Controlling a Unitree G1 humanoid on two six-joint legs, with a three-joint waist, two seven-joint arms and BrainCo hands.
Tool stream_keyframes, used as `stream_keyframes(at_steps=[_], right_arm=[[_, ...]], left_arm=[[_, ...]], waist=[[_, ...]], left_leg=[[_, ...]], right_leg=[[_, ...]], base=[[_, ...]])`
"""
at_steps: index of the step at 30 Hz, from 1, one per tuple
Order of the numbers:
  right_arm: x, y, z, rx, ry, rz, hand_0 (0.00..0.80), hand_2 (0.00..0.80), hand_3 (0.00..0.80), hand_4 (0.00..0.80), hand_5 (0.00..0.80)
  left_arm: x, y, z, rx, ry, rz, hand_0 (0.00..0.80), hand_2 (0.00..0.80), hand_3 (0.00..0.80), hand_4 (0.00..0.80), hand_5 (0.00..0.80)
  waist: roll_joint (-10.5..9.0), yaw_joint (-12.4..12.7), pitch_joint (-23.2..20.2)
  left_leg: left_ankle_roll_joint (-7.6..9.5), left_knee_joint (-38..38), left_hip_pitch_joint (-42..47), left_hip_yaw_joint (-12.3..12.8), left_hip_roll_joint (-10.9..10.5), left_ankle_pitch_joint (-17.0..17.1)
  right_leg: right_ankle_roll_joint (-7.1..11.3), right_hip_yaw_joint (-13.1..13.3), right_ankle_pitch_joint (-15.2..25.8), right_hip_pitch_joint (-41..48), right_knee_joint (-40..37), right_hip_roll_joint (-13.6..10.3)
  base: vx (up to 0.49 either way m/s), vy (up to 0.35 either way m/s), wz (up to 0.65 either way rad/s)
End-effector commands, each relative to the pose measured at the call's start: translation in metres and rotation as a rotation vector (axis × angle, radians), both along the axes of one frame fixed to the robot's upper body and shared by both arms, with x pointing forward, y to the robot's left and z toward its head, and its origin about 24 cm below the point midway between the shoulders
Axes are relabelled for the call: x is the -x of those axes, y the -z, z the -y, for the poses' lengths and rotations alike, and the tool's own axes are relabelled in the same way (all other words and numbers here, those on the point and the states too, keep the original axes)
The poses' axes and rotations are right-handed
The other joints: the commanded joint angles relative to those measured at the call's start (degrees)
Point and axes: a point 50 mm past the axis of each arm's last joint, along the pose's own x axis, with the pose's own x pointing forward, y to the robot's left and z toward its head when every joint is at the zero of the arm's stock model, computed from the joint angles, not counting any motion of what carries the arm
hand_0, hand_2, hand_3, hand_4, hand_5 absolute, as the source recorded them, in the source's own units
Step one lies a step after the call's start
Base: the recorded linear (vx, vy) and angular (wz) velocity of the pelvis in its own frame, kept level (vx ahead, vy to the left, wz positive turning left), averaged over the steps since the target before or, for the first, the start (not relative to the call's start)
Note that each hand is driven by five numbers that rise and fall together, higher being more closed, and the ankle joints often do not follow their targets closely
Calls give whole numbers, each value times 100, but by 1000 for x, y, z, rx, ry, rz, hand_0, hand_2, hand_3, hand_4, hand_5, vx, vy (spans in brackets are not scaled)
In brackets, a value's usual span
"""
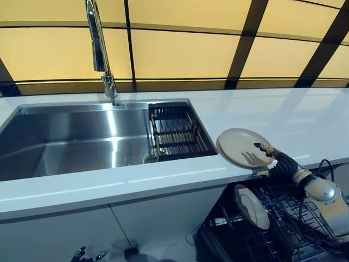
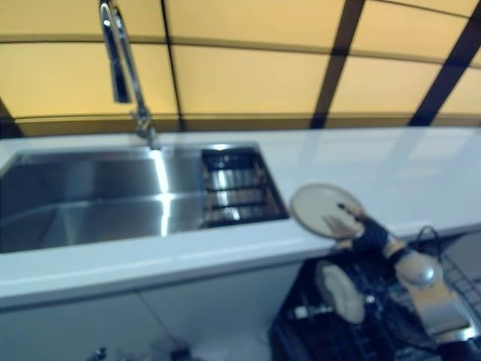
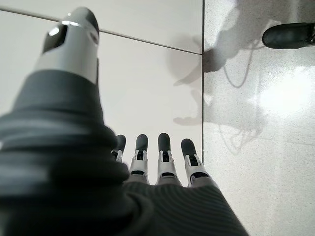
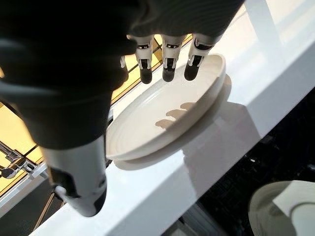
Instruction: Take plates into dishwasher
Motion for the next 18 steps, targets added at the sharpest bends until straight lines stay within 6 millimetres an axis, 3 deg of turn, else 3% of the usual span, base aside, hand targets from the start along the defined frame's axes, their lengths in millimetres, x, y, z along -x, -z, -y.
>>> stream_keyframes(at_steps=[1,18], right_arm=[[-5,-31,-8,-14,-52,148,0,0,0,0,0],[-12,-34,-15,-65,-42,185,0,0,0,0,0]], left_arm=[[-12,-6,-7,-58,-1,38,0,0,0,0,0],[-13,-4,-3,-50,9,28,0,0,0,0,0]], waist=[[34,33,-26],[71,75,-25]], left_leg=[[277,74,-178,-367,-110,-163],[278,70,-168,-413,-125,-157]], right_leg=[[224,-100,-543,182,598,-74],[217,-134,-542,213,572,-85]], base=[[0,0,0],[0,0,0]])
